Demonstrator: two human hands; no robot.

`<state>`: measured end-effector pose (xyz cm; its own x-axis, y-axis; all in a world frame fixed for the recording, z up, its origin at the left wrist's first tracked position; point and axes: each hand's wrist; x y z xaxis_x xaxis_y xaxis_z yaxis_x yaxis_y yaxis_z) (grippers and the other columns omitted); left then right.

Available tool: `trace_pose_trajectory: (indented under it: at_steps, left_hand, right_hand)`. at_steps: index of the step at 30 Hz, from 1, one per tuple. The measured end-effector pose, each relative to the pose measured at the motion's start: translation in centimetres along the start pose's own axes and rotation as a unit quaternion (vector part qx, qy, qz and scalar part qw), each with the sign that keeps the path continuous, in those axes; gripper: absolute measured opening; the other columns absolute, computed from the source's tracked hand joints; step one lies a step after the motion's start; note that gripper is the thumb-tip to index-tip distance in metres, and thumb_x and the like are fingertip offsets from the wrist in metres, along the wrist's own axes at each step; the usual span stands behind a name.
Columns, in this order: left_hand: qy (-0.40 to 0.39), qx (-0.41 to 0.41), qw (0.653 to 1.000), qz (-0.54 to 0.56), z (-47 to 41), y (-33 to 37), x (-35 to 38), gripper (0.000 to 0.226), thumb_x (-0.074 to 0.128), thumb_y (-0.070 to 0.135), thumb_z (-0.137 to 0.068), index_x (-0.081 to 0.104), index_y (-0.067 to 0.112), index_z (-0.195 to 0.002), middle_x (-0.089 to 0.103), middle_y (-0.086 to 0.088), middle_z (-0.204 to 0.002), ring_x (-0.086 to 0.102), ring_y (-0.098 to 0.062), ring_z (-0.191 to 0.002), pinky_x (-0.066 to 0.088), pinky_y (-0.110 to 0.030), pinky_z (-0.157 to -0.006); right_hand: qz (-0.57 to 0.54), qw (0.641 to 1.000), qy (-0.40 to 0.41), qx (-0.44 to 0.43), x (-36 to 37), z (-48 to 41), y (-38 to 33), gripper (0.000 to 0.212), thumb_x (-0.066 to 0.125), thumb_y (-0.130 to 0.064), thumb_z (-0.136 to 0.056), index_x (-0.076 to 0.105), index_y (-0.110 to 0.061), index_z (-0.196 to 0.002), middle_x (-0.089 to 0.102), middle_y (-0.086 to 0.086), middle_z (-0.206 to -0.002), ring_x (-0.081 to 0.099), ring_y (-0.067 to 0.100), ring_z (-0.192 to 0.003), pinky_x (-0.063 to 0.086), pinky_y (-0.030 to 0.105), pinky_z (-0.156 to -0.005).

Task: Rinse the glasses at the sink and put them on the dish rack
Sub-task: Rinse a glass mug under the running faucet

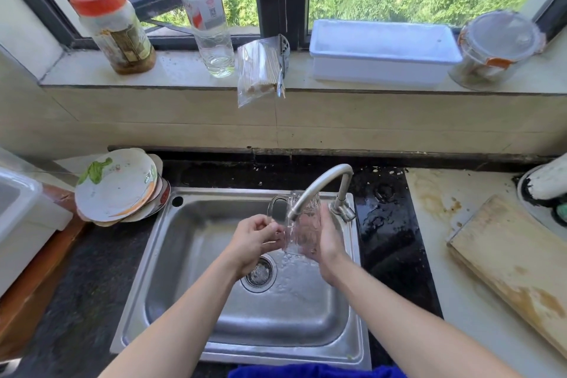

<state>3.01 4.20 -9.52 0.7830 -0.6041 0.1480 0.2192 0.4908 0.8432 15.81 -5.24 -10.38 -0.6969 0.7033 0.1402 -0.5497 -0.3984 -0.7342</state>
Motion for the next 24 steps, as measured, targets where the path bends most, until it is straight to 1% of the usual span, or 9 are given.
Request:
trace_pose_trajectory:
  at_steps: [4,6,7,9,11,13,16,20,24]
  left_hand:
    - [0.009,-0.016,1.000,0.012,-0.4,0.0,0.5,0.020,0.049,-0.005,-0.094,0.051,0.002,-0.076,0.063,-0.016,-0.081,0.063,-0.025,-0.073,0.060,-0.039,-0.072]
    - [0.014,-0.029,0.999,-0.015,-0.6,0.1,1.0,0.009,0.049,-0.005,-0.094,0.052,0.000,-0.086,0.060,-0.020,-0.084,0.063,-0.026,-0.068,0.060,-0.038,-0.065]
    - [0.018,-0.033,0.998,-0.054,-0.6,0.2,1.3,0.006,0.049,-0.005,-0.093,0.051,0.000,-0.097,0.058,-0.021,-0.088,0.062,-0.025,-0.066,0.059,-0.036,-0.058]
    - [0.030,-0.001,0.981,-0.194,-0.9,0.3,2.0,0.025,0.048,0.002,-0.093,0.045,0.011,-0.116,0.057,-0.016,-0.093,0.058,-0.022,-0.062,0.052,-0.031,-0.048]
    - [0.034,0.070,0.948,-0.310,-0.8,0.6,3.4,0.030,0.047,0.014,-0.096,0.042,0.023,-0.124,0.057,-0.004,-0.089,0.055,-0.020,-0.068,0.045,-0.028,-0.055]
    - [0.043,0.103,0.936,-0.335,-0.8,0.5,4.9,0.021,0.046,0.026,-0.098,0.044,0.024,-0.119,0.057,0.001,-0.089,0.054,-0.021,-0.078,0.039,-0.030,-0.066]
    - [0.089,0.083,0.937,-0.328,-1.6,0.7,6.0,0.016,0.046,0.031,-0.097,0.051,0.018,-0.106,0.060,-0.002,-0.087,0.058,-0.028,-0.084,0.044,-0.035,-0.070]
    - [0.035,0.011,0.967,-0.254,-3.1,1.5,6.0,0.016,0.050,0.020,-0.095,0.053,0.010,-0.083,0.047,-0.004,-0.064,0.044,-0.022,-0.053,0.035,-0.027,-0.048]
    - [-0.049,-0.036,0.972,-0.225,-2.9,2.9,5.2,0.018,0.050,0.018,-0.097,0.055,0.008,-0.082,0.057,-0.005,-0.060,0.050,-0.016,-0.046,0.030,-0.022,-0.042]
  right_hand:
    - [0.059,0.993,-0.008,-0.105,0.1,0.3,-0.4,0.066,0.042,-0.075,-0.083,0.065,-0.021,-0.112,0.072,-0.002,-0.107,0.066,0.016,-0.102,0.054,0.034,-0.083]
    - [0.134,0.980,-0.009,-0.144,-0.2,0.2,-0.9,0.070,0.052,-0.079,-0.074,0.061,-0.019,-0.111,0.070,-0.003,-0.104,0.066,0.017,-0.098,0.055,0.038,-0.082]
    - [0.151,0.979,0.001,-0.135,-0.3,0.3,-1.3,0.067,0.054,-0.075,-0.077,0.061,-0.018,-0.110,0.069,0.003,-0.101,0.067,0.023,-0.093,0.056,0.044,-0.080]
    - [0.124,0.989,0.017,-0.074,-0.5,0.4,-1.8,0.051,0.053,-0.060,-0.090,0.063,-0.015,-0.112,0.068,0.014,-0.090,0.070,0.029,-0.079,0.057,0.047,-0.071]
    - [0.025,0.998,0.026,0.041,-0.9,-0.1,-2.2,0.049,0.050,-0.059,-0.092,0.065,-0.015,-0.109,0.070,0.010,-0.084,0.071,0.022,-0.068,0.057,0.044,-0.077]
    - [-0.048,0.992,0.023,0.111,-1.3,-0.2,-2.4,0.054,0.050,-0.064,-0.090,0.063,-0.015,-0.109,0.071,0.009,-0.089,0.070,0.021,-0.070,0.055,0.042,-0.081]
    - [-0.025,0.992,-0.031,0.122,-2.3,0.2,-2.1,0.058,0.050,-0.065,-0.089,0.067,-0.015,-0.113,0.073,0.008,-0.085,0.068,0.023,-0.072,0.052,0.033,-0.068]
    - [0.042,0.984,-0.133,0.109,-5.2,1.0,-2.2,0.051,0.050,-0.058,-0.091,0.070,-0.014,-0.106,0.071,0.010,-0.090,0.065,0.025,-0.082,0.051,0.046,-0.091]
    - [0.103,0.981,-0.153,0.055,-6.9,0.7,-2.3,0.043,0.057,-0.054,-0.089,0.068,-0.023,-0.116,0.073,0.008,-0.110,0.070,0.029,-0.095,0.053,0.050,-0.089]
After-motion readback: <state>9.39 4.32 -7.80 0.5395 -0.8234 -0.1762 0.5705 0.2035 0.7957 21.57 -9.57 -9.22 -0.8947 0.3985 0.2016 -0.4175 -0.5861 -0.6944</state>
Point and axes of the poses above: each hand's wrist, its own z-axis away from the middle knuckle, its own x-axis out of the palm, y = z × x
